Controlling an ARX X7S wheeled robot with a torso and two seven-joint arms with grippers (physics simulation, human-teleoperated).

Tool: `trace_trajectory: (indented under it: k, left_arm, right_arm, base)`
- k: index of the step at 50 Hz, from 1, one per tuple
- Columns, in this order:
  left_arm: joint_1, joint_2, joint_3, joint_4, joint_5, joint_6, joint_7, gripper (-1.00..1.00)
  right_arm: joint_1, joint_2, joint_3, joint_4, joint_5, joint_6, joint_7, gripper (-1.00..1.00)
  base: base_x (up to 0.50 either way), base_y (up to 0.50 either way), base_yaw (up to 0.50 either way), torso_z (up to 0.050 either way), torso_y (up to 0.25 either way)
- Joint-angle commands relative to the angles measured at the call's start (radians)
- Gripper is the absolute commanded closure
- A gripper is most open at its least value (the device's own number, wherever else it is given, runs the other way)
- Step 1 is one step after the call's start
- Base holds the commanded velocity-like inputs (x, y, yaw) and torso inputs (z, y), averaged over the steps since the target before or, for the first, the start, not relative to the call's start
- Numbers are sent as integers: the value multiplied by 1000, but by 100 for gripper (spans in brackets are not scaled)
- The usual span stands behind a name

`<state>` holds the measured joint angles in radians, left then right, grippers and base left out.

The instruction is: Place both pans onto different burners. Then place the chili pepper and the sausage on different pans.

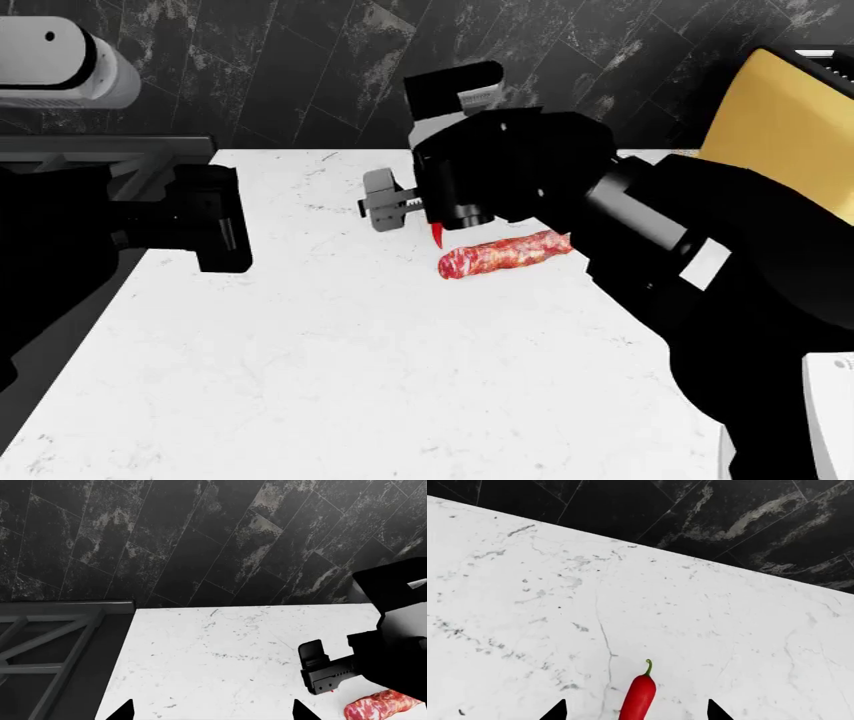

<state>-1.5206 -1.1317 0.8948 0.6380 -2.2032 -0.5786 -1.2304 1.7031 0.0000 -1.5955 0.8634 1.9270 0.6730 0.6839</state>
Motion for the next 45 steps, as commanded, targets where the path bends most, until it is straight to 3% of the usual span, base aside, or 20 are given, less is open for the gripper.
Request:
trace_trajectory:
  k: [1, 45]
  left_arm:
    - [9, -6, -1, 0, 7, 2, 9, -100]
    - [26, -18, -5, 4, 14, 7, 17, -100]
  right_arm:
    - [-15, 0, -2, 4, 20, -18, -21, -100]
    - [-97, 0, -1, 23, -25, -29, -44, -100]
  base:
    - [0, 0, 0, 0, 0]
    - [0, 0, 0, 0, 0]
